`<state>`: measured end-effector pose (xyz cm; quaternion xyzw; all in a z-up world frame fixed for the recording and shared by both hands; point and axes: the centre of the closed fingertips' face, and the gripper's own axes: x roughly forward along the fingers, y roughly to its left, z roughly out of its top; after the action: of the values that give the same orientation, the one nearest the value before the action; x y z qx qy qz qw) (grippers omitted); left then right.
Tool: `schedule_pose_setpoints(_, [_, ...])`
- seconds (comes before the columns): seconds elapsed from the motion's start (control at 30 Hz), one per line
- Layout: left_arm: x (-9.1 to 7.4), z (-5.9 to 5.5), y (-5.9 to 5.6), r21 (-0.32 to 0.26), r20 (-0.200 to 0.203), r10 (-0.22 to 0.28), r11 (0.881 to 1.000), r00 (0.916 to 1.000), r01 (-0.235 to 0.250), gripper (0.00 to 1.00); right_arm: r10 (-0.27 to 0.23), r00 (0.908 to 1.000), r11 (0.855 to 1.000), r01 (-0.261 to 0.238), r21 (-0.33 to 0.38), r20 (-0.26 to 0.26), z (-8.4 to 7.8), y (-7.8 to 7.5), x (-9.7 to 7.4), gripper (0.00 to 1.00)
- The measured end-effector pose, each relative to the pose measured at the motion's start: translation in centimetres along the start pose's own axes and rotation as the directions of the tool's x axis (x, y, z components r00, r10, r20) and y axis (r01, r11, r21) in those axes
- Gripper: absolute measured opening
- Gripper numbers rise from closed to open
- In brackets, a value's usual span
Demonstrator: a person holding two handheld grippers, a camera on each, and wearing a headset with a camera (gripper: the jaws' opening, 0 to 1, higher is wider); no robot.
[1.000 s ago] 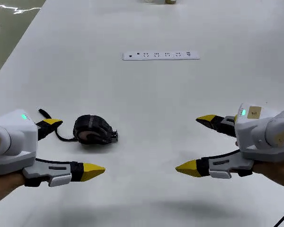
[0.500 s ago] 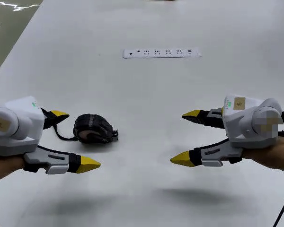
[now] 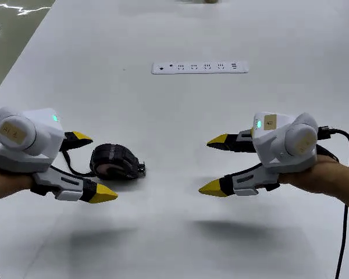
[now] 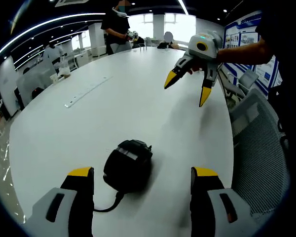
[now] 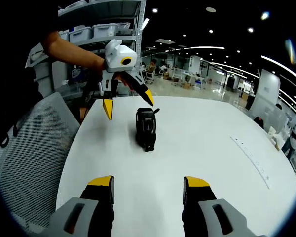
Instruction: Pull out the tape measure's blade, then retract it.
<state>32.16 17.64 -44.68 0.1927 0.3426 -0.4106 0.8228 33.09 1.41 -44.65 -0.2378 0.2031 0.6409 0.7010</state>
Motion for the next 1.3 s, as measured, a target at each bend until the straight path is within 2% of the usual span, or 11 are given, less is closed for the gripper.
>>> schedule_pose_setpoints(0.1, [0.1, -0.1, 0.3, 0.016, -0.008, -0.017, 1.000, 0.9998, 0.017, 0.70, 0.011, 0.9999, 1.000, -0.011, -0.013, -0.004, 0.0, -0.5, 0.6, 0.52])
schedule_pose_setpoints(0.2, [0.3, -0.2, 0.7, 0.025, -0.023, -0.027, 0.999, 0.9994, 0.027, 0.68, 0.022, 0.9997, 0.999, -0.022, -0.023, -0.008, 0.1, -0.6, 1.1, 0.49])
schedule_pose_setpoints(0.37, [0.3, 0.0, 1.3, 0.045, -0.037, -0.047, 0.998, 0.9982, 0.049, 0.61, 0.041, 0.9989, 0.998, -0.042, -0.045, -0.021, 0.1, -1.0, 2.3, 0.46])
schedule_pose_setpoints(0.53, [0.5, 0.5, 1.8, 0.089, -0.046, -0.067, 0.993, 0.9967, 0.071, 0.53, 0.073, 0.9962, 0.992, -0.077, -0.096, -0.047, 0.3, -1.0, 3.6, 0.44])
schedule_pose_setpoints(0.67, [0.7, 0.6, 2.0, 0.124, -0.077, -0.090, 0.987, 0.9930, 0.099, 0.49, 0.089, 0.9940, 0.988, -0.096, -0.117, -0.064, 0.4, -1.1, 4.6, 0.42])
schedule_pose_setpoints(0.9, [1.2, 0.5, 2.0, 0.170, -0.148, -0.140, 0.972, 0.9792, 0.164, 0.45, 0.121, 0.9875, 0.980, -0.134, -0.145, -0.101, 0.4, -1.3, 6.3, 0.38])
schedule_pose_setpoints(1.0, [1.3, 0.2, 1.6, 0.164, -0.192, -0.178, 0.964, 0.9651, 0.210, 0.41, 0.134, 0.9844, 0.977, -0.151, -0.151, -0.114, 0.4, -1.2, 7.0, 0.37])
schedule_pose_setpoints(1.03, [1.4, 0.1, 1.7, 0.174, -0.209, -0.180, 0.960, 0.9613, 0.217, 0.41, 0.143, 0.9827, 0.975, -0.160, -0.152, -0.118, 0.5, -1.2, 7.3, 0.36])
schedule_pose_setpoints(1.3, [1.9, 0.0, 1.9, 0.208, -0.264, -0.187, 0.947, 0.9462, 0.245, 0.35, 0.168, 0.9748, 0.966, -0.193, -0.173, -0.147, 0.7, -1.0, 9.2, 0.32])
